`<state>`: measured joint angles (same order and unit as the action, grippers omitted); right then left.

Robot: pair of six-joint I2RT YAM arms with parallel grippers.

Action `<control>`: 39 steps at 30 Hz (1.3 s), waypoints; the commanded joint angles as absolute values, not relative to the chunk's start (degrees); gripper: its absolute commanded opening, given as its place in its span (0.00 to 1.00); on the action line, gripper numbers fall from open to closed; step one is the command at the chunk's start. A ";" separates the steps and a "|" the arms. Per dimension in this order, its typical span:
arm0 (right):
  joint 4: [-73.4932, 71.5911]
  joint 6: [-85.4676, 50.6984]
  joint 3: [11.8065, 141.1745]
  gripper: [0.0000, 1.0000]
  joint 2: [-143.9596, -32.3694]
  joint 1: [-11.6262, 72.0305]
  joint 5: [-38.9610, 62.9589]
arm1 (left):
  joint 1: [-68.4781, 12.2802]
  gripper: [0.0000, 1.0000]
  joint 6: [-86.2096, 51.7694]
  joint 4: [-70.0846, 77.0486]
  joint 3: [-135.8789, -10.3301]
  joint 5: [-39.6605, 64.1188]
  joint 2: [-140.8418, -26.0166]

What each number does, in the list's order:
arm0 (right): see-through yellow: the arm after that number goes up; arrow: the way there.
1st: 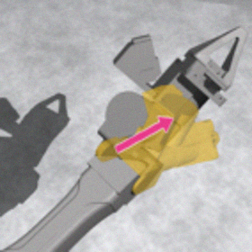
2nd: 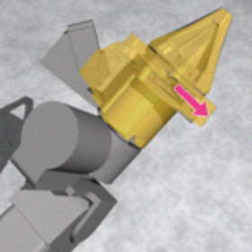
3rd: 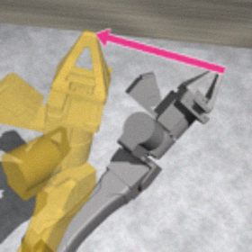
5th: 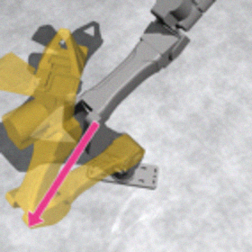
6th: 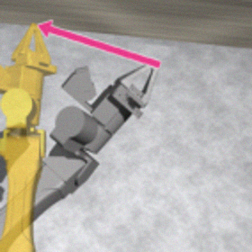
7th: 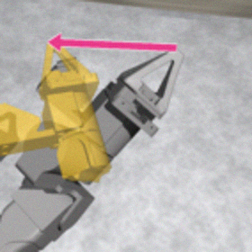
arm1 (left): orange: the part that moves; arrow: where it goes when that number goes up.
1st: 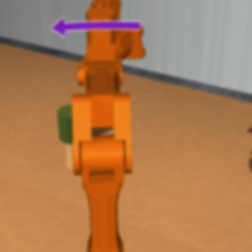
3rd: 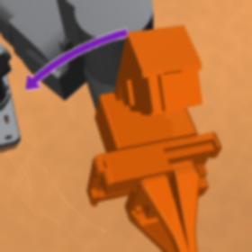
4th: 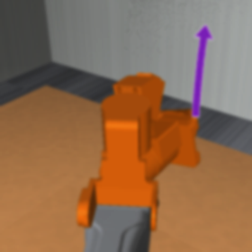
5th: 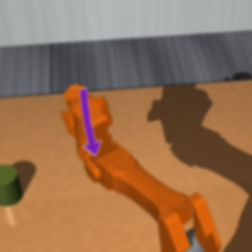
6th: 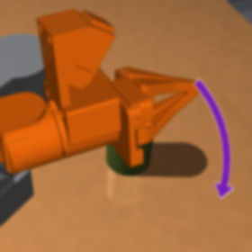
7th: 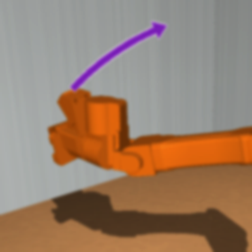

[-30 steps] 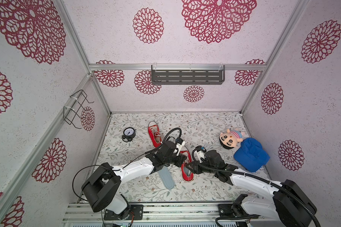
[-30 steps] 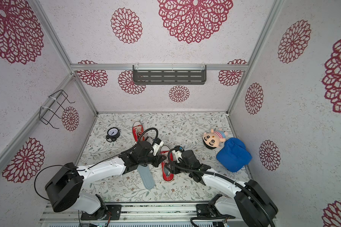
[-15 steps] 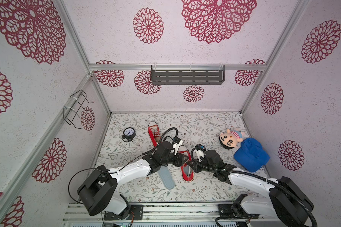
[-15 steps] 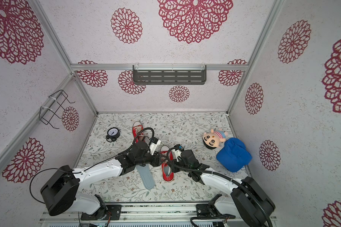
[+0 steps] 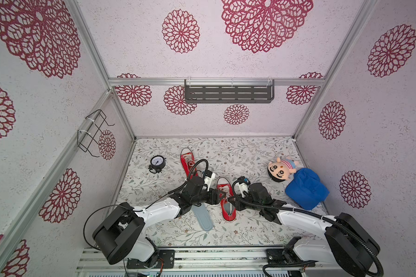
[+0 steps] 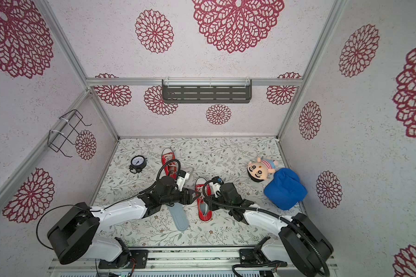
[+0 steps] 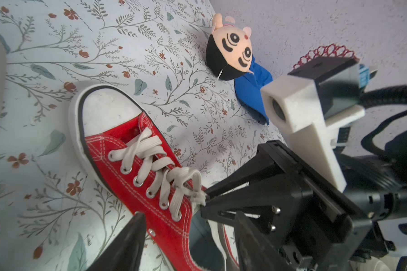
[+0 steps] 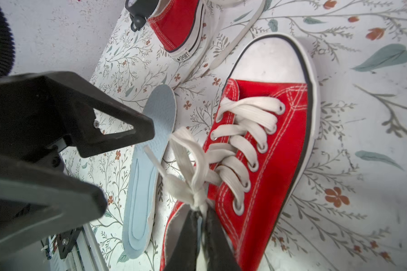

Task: Remove the insole from the shoe
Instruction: Untie the shoelace on the shoe.

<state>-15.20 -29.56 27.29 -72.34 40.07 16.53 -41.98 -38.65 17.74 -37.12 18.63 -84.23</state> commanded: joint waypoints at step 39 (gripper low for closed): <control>-12.75 -28.74 28.87 0.35 -70.64 40.08 15.89 | -40.75 0.00 -36.65 18.30 -39.96 17.42 -82.42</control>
<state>-14.17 -29.30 27.35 -72.62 40.10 16.69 -41.82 -40.86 21.93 -37.39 19.92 -86.15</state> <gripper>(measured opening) 0.313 0.039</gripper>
